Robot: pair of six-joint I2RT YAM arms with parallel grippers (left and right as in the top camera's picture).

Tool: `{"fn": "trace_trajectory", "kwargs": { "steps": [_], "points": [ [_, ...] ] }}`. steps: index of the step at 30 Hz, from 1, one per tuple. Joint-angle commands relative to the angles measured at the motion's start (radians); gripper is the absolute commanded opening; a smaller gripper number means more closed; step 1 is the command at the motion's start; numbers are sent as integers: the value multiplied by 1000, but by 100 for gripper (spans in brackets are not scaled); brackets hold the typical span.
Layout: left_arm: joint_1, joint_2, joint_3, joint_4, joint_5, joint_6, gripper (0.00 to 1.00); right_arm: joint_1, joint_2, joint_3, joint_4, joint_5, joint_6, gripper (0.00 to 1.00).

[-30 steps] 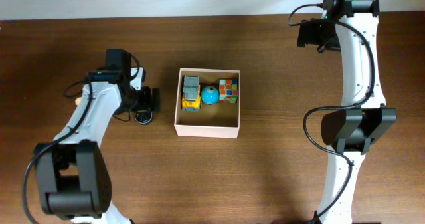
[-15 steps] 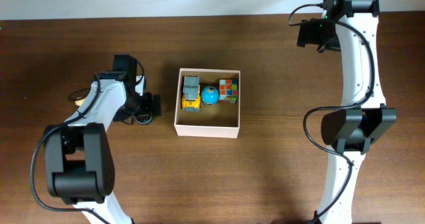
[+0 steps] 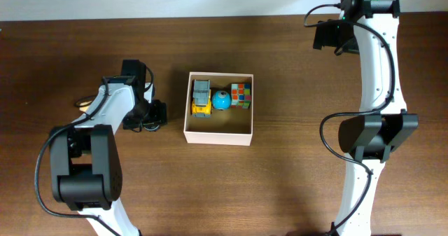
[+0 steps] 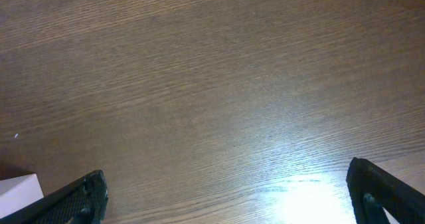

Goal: Pack container
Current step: 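Close the left gripper on the black puck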

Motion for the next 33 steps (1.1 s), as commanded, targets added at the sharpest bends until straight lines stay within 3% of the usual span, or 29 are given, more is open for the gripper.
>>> {"fn": "trace_trajectory", "kwargs": {
  "steps": [1, 33],
  "points": [
    [2, 7, 15, -2, -6, -6, 79, -3, -8, -3, 0, 13, 13, 99],
    [-21, 7, 14, -5, 8, -17, 74, -3, -8, -3, 0, 13, 13, 99]
  ]
}}
